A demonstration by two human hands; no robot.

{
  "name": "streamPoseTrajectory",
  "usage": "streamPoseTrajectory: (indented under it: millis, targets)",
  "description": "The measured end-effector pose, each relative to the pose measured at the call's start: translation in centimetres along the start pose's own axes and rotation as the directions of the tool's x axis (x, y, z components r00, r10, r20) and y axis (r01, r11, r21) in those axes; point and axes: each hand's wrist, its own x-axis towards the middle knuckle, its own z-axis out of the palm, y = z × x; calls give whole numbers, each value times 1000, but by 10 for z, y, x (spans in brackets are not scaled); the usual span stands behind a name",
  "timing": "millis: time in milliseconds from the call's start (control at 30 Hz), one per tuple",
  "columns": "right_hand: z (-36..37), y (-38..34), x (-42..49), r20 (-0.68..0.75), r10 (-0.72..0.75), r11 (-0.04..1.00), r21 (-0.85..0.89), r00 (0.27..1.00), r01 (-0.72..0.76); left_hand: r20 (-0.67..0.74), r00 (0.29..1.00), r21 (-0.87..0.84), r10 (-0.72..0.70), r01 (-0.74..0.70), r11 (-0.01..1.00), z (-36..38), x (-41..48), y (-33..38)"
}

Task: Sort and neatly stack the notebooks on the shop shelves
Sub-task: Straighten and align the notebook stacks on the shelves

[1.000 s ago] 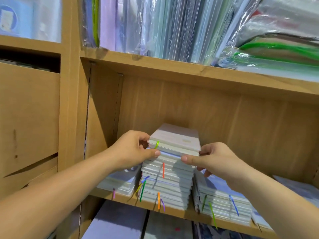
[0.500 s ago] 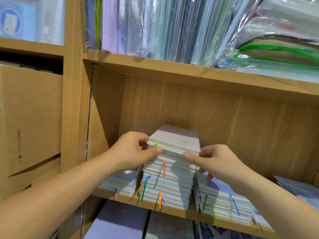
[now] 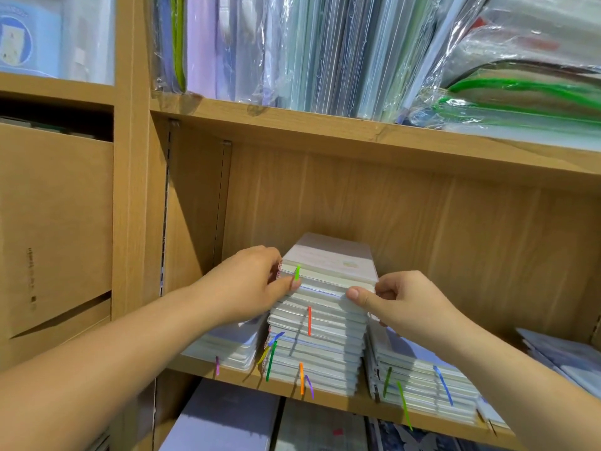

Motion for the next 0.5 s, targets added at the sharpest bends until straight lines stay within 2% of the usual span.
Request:
streamPoseTrajectory:
  millis: [100, 233, 400, 500]
  targets:
    - [-3, -9, 3, 32, -49, 951, -304, 998, 56, 52, 998, 234, 20, -32, 972, -1, 2, 3]
    - [-7, -17, 4, 129, -30, 874, -478, 991, 89, 60, 998, 274, 21, -37, 961, 4, -1, 5]
    - [-2, -13, 5, 135, -14, 889, -452, 991, 74, 76, 997, 269, 16, -36, 962, 6, -4, 3]
    - [1, -11, 5, 164, -55, 953, -285, 985, 101, 94, 996, 220, 7, -27, 975, 10, -3, 0]
